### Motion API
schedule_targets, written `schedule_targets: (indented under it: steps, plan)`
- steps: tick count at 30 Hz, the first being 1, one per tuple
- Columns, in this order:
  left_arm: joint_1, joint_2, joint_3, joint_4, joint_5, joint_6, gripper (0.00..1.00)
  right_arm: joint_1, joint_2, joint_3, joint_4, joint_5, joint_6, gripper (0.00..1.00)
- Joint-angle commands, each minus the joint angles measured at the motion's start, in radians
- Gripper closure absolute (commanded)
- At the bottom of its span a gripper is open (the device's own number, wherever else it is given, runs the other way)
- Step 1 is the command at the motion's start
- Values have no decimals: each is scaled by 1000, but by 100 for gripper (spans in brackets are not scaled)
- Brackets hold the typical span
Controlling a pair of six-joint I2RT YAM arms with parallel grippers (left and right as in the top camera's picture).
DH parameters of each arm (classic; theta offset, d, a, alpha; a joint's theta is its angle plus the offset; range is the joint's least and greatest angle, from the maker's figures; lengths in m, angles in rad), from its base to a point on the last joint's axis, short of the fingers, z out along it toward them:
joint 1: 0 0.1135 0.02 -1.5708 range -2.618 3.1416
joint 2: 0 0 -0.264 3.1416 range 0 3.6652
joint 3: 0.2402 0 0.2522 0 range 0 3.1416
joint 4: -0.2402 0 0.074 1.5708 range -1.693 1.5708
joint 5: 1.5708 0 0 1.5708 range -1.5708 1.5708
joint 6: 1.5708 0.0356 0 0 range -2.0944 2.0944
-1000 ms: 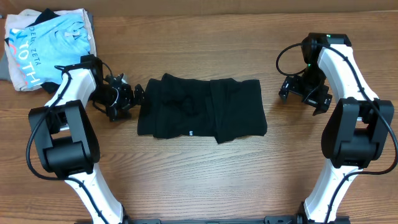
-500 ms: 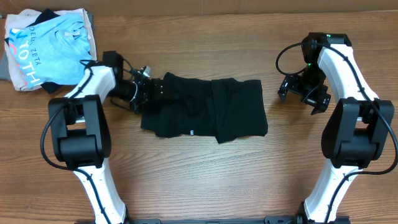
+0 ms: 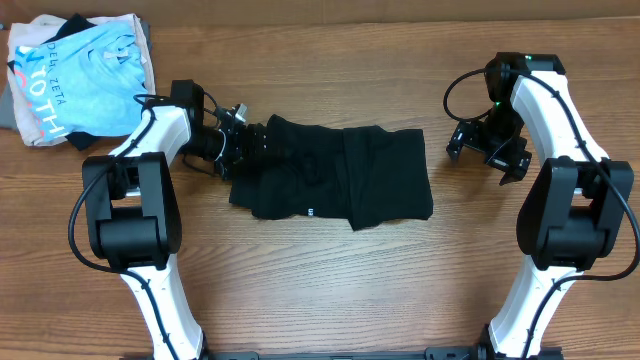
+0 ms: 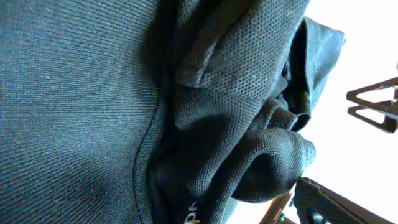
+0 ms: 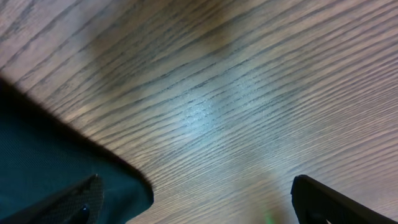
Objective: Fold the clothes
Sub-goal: 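Grasp the strip's left end with the left gripper and lift it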
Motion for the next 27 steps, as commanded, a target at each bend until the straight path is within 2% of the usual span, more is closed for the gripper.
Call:
schedule_targets:
  steps: [1, 4, 11, 15, 19, 23, 24, 25, 26, 27]
  plan:
    - [10, 132, -64, 44, -172, 4, 0, 4, -31, 20, -13, -24, -45, 0]
    - [15, 132, -64, 52, -102, 7, 0, 6, -31, 20, -14, -81, -101, 0]
    - [-25, 132, -64, 56, -117, 3, 0, 6, -31, 20, -9, -92, -101, 0]
    - [-48, 132, -64, 66, -172, -28, 5, 6, -31, 20, -9, -97, -101, 0]
    - [-51, 132, -64, 75, -182, -31, 30, 6, -31, 20, -11, -97, -101, 0]
    - [-43, 132, -63, 75, -198, -31, 69, 6, -31, 20, -11, -97, -101, 0]
    - [-41, 132, -63, 76, -204, -31, 76, 6, -31, 20, -11, -97, -101, 0]
    - [-37, 132, -63, 75, -214, -31, 91, 6, -31, 20, -12, -97, -100, 0]
    - [-32, 131, -63, 74, -218, -31, 96, 6, -31, 20, -14, -97, -101, 0]
    - [-23, 131, -63, 74, -218, -33, 96, 6, -31, 20, -16, -97, -101, 0]
